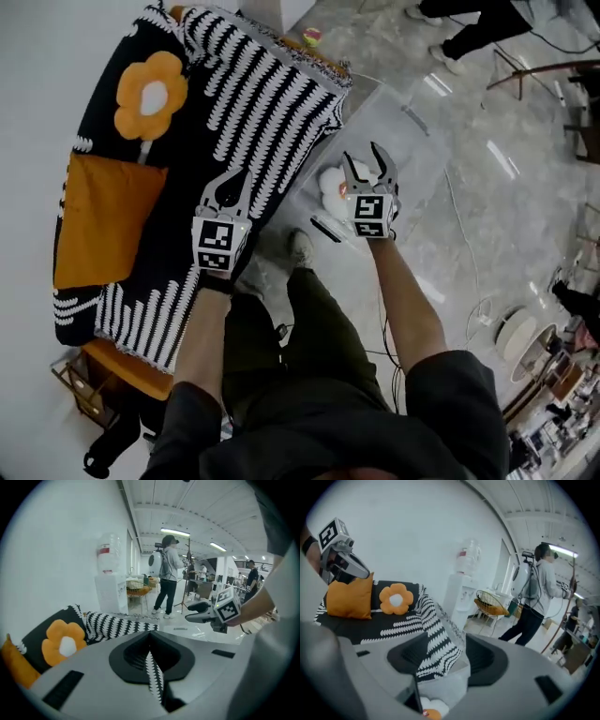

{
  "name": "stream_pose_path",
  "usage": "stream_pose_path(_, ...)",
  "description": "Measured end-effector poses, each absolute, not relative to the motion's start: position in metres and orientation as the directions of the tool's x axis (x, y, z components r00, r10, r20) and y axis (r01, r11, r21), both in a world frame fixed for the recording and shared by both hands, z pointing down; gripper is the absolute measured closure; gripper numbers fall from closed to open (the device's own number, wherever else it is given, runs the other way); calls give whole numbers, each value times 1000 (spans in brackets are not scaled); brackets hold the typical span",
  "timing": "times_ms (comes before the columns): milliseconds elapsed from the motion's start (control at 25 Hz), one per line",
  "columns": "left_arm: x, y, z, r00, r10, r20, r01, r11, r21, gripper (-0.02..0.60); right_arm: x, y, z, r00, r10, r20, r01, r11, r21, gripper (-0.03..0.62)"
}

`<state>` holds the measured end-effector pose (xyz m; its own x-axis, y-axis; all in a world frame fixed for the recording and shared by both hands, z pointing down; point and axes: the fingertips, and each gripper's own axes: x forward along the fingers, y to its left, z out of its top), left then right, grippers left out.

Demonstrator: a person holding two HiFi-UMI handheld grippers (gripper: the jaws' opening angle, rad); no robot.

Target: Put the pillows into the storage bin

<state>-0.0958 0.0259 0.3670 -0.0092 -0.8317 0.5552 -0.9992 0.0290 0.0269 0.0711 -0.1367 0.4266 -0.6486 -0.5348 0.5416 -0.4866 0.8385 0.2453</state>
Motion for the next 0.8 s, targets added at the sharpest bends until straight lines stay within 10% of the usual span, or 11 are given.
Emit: stream_pose_path(800, -303, 243, 308, -469, -739, 484, -843, 538, 6, 578, -234, 4, 327, -889, -137, 436, -19, 964, 265, 355)
